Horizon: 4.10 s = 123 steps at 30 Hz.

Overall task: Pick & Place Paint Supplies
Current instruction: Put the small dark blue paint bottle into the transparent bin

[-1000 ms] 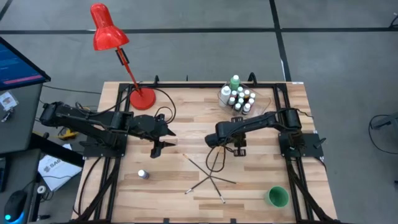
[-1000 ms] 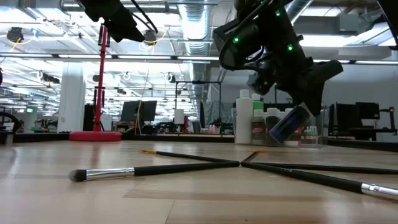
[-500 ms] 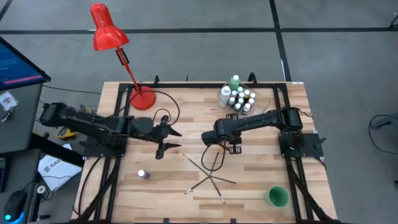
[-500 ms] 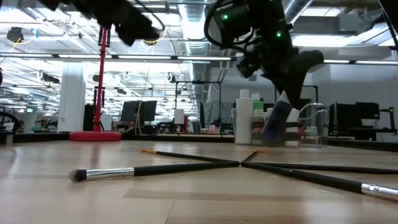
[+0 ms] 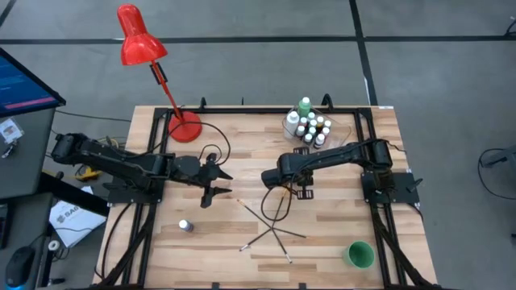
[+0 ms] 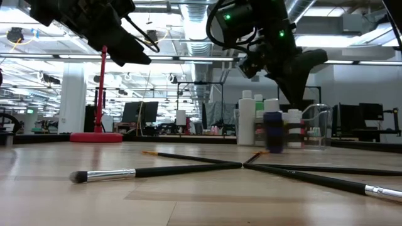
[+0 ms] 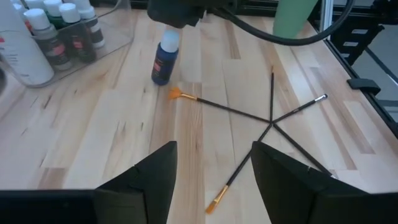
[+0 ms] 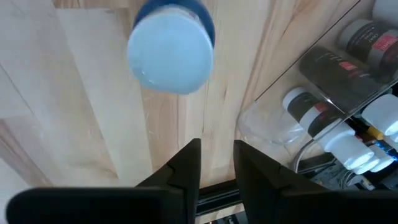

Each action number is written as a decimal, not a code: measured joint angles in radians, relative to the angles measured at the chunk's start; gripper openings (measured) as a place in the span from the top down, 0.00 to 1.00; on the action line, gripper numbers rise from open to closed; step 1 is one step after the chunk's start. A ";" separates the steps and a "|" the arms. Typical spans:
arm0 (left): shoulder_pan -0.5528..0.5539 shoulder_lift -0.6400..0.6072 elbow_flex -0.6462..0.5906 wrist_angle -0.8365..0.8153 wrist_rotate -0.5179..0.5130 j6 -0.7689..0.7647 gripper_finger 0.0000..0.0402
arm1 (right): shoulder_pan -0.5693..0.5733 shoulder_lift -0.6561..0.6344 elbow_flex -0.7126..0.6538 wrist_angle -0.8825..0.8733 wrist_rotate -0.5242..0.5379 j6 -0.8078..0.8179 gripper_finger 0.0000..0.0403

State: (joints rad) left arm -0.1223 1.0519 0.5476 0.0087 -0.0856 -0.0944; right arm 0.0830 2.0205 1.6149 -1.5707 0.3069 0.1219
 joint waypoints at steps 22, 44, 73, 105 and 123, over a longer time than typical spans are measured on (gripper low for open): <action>0.000 0.000 0.000 0.016 0.008 -0.023 0.51 | 0.028 -0.448 -0.255 0.420 0.020 0.209 0.34; 0.000 0.000 0.000 0.019 0.012 -0.024 0.51 | -0.093 -0.296 -0.346 0.564 -0.100 0.077 0.35; -0.008 0.000 0.000 0.017 0.013 -0.045 0.51 | -0.137 -0.461 -0.346 0.490 -0.090 0.027 0.72; -0.008 0.000 0.000 0.016 0.012 -0.045 0.51 | -0.495 -0.583 -0.345 0.228 -0.099 0.204 0.72; -0.008 0.000 0.000 0.015 0.012 -0.043 0.51 | -0.520 -0.408 -0.345 0.395 -0.100 0.106 0.68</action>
State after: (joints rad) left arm -0.1303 1.0515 0.5472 0.0235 -0.0734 -0.1372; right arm -0.4371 1.6128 1.2701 -1.1761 0.2073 0.2282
